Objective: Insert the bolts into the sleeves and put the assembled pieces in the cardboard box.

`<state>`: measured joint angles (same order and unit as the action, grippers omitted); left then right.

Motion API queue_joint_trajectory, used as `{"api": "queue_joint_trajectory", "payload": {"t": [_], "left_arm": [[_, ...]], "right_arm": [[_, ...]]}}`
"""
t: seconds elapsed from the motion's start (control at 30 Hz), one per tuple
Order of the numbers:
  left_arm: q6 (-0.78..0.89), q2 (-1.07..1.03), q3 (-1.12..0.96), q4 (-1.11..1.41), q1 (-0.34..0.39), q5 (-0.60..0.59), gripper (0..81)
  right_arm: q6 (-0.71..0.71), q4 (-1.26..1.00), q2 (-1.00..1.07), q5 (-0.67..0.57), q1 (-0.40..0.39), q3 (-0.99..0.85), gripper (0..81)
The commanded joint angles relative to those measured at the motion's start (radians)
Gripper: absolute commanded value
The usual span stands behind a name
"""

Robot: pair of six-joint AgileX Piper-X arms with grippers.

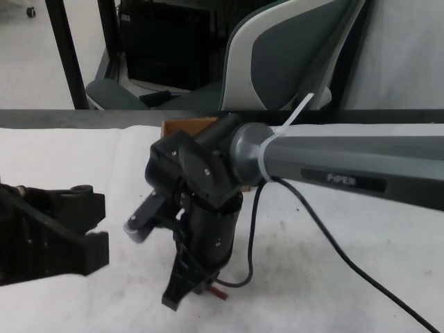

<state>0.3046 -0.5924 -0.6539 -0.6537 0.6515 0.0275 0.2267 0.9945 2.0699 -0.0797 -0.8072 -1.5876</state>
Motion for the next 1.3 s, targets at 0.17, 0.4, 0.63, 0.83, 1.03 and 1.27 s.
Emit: {"api": "queue_joint_trajectory", "payload": {"t": [0.17, 0.4, 0.63, 0.83, 1.03, 1.27], "left_arm": [[-0.116, 0.011, -0.001, 0.015, -0.003, -0.115, 0.8], [-0.243, -0.008, 0.012, 0.083, -0.003, -0.174, 0.8], [-0.251, -0.014, 0.124, 0.268, -0.003, -0.195, 0.8], [-0.355, -0.017, 0.268, 0.565, -0.003, -0.292, 0.8], [-0.383, -0.100, 0.360, 0.777, -0.003, -0.391, 0.8], [-0.305, -0.258, 0.356, 1.050, -0.003, -0.449, 0.8]], "right_arm": [[-0.071, -0.053, -0.163, -0.063, 0.047, 0.004, 0.2], [-0.163, -0.219, -0.383, -0.122, 0.062, 0.162, 0.2], [-0.255, -0.431, -0.643, -0.168, 0.060, 0.431, 0.2], [-0.345, -0.646, -0.884, -0.175, 0.060, 0.634, 0.2], [-0.485, -0.942, -1.010, -0.216, 0.060, 0.752, 0.2], [-0.538, -1.038, -1.015, -0.307, 0.058, 0.765, 0.2]]}}
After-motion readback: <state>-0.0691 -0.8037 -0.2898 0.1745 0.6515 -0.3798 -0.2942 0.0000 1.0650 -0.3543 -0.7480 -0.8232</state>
